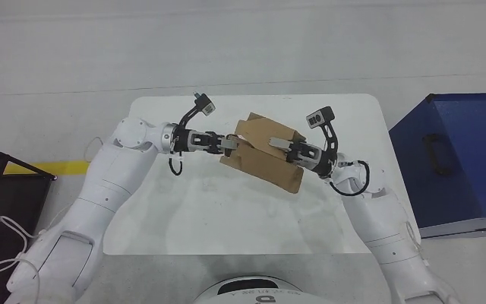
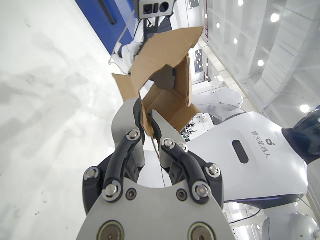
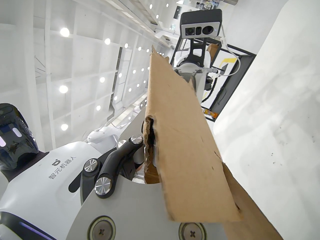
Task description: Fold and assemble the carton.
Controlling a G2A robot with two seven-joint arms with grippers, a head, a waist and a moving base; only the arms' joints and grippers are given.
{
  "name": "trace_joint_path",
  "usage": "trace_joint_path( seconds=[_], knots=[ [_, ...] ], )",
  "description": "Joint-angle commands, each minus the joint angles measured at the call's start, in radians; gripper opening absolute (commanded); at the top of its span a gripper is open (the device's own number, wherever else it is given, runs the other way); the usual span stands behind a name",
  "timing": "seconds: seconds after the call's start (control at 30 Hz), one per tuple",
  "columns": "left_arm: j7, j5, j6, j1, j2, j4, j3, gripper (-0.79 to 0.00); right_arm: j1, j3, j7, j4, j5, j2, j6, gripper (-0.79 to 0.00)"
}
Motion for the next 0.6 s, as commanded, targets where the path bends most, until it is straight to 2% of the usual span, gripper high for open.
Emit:
trace_joint_path(
  seconds=[0.0,0.13,0.3,0.37,0.57],
  knots=[
    [0.046,0.059,-0.045,-0.002,0.01,0.039,-0.012,0.0,-0.006,0.014,-0.035,-0.011,-0.006,0.002,0.008,-0.785],
    [0.087,0.106,-0.086,0.018,0.03,0.027,-0.025,0.0,-0.016,0.038,-0.146,-0.04,-0.03,0.003,0.032,-0.785],
    [0.113,0.148,-0.112,0.063,0.046,-0.072,0.017,0.0,-0.004,0.015,-0.245,-0.061,-0.022,-0.004,0.068,-0.785],
    [0.105,0.073,-0.104,0.064,0.039,-0.07,0.038,0.0,0.003,-0.008,-0.316,-0.061,-0.067,-0.009,0.053,-0.785],
    [0.105,-0.003,-0.099,0.007,0.004,-0.008,0.091,0.0,0.003,-0.059,-0.373,-0.066,-0.106,-0.018,0.033,-0.785]
  ],
)
